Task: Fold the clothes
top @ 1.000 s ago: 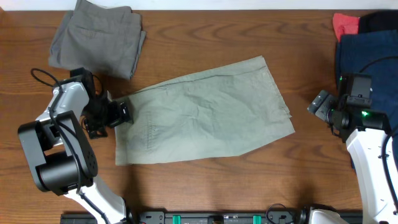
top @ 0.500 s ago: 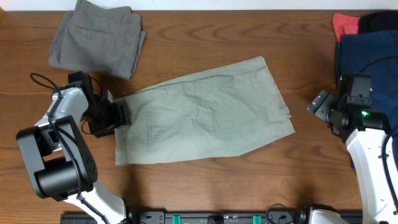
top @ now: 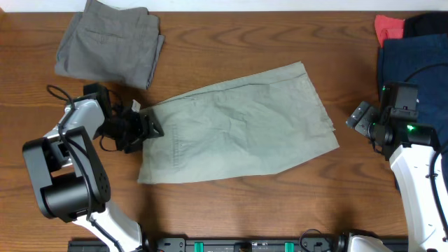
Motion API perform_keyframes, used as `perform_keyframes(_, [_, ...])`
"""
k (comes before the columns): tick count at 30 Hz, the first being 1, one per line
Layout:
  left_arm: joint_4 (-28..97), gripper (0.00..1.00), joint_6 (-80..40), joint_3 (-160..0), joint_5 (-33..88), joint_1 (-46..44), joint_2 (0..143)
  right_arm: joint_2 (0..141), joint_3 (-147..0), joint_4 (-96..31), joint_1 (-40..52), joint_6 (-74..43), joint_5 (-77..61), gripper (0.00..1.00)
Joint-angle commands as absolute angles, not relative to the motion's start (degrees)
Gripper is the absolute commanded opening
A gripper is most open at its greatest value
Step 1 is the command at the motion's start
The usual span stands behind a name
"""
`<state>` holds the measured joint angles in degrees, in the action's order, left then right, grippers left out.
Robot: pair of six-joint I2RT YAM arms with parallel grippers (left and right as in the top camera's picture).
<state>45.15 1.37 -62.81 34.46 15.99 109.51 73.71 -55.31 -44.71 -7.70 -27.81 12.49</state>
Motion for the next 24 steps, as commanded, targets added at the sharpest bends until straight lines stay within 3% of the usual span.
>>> perform_keyframes(1, [43.99,0.65,2.85,-58.33,30.41,14.92,115.63,73.63,-55.33,-44.56,-7.16,-27.14,13.47,0.99])
perform_keyframes(6, [43.29,0.65,2.79,-58.33,29.54,14.92,115.63,73.63,-55.33,-44.58,-7.16,-27.14,13.50,0.99])
perform_keyframes(10, [43.40,0.66,0.91,-58.33,22.26,14.92,115.63,73.63,-55.33,-44.58,-7.16,-27.14,13.50,0.99])
perform_keyframes(13, [43.64,0.77,-0.12,-58.33,18.96,14.94,115.63,73.63,-55.33,-44.56,-7.16,-27.14,13.50,0.99])
perform_keyframes(16, [43.81,0.76,-0.27,-58.33,19.22,14.92,115.63,73.63,-55.33,-44.58,-7.16,-27.16,13.47,0.99])
perform_keyframes(24, [43.99,0.20,0.49,-58.33,26.50,14.92,115.63,73.63,-55.33,-44.58,-7.16,-27.14,13.47,0.99])
